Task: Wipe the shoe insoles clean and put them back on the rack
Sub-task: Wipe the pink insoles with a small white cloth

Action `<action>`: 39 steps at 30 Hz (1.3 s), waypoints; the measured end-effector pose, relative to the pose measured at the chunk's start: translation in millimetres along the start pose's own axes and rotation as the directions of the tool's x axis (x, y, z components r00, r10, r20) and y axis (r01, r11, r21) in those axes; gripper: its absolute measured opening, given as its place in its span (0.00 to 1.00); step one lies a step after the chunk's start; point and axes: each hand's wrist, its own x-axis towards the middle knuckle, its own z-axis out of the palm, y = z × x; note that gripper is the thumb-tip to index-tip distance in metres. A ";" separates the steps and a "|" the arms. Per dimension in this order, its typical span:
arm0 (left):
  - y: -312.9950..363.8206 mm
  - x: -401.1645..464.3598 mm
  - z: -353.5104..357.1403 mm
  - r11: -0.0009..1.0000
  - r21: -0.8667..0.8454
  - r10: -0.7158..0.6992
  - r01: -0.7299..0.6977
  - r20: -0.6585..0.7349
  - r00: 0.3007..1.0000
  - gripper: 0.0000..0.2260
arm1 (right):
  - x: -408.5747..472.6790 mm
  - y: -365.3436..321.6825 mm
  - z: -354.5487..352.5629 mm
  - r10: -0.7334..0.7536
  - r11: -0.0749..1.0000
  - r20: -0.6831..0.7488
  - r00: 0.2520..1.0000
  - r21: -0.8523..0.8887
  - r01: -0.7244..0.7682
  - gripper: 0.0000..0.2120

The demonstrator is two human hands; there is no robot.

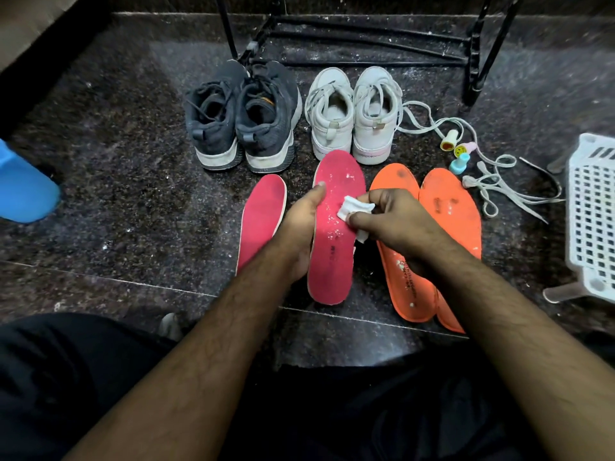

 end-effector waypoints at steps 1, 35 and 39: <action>-0.7 -1.3 1.1 1.000 -0.008 0.002 -0.002 0.036 0.999 0.30 | -1.8 -1.4 0.2 -0.019 1.000 0.016 1.000 -0.012 0.019 0.04; 0.3 -13.0 3.7 0.997 -0.075 0.037 -0.017 0.273 0.961 0.40 | -16.2 -20.8 -15.2 -0.408 0.861 -0.196 0.892 -0.409 0.304 0.07; -0.8 -9.9 2.0 0.996 -0.075 0.059 -0.042 0.254 0.965 0.37 | -10.9 -19.6 -19.2 -0.360 0.917 -0.270 0.893 -0.280 0.285 0.07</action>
